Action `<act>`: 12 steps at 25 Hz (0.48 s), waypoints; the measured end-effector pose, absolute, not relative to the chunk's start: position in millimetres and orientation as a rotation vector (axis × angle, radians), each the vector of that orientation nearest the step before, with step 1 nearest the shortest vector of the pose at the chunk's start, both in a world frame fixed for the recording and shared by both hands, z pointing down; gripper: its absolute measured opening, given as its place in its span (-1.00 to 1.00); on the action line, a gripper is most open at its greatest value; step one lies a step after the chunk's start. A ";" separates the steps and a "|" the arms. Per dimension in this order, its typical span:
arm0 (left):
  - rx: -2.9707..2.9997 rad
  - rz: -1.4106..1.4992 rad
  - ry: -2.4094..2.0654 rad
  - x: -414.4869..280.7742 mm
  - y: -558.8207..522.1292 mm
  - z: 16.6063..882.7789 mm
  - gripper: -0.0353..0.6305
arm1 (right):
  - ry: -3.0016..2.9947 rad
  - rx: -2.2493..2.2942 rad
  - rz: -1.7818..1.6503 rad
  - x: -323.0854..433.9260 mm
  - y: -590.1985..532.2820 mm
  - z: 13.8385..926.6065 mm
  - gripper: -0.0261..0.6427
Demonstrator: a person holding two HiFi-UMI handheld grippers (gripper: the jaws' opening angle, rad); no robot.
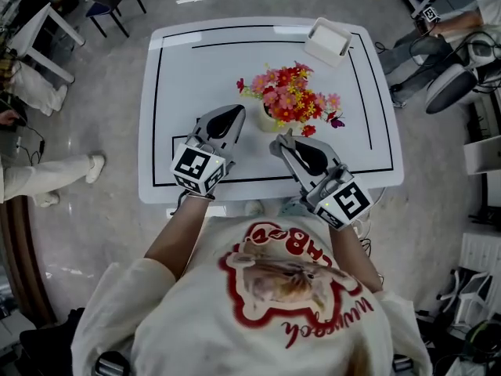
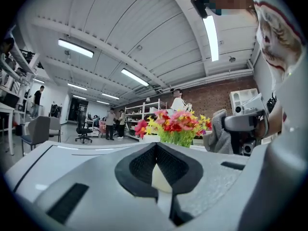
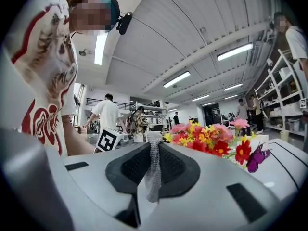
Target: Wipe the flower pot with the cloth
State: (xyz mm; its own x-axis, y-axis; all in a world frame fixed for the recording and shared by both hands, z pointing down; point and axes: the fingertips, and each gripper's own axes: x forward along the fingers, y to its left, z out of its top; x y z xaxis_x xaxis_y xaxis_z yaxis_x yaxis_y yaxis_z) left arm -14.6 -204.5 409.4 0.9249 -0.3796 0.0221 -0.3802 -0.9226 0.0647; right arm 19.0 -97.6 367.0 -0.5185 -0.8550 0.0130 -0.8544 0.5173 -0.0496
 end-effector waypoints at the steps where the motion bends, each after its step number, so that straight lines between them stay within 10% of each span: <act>1: 3.025 -0.012 -0.589 -17.5 -199.1 400.9 -0.88 | 2.737 -1.524 -0.060 16.1 -96.2 363.1 -0.81; 12: 3.011 -0.285 -0.486 -45.4 -154.3 332.8 -0.88 | 2.688 -1.532 0.000 3.1 -90.8 323.1 -0.81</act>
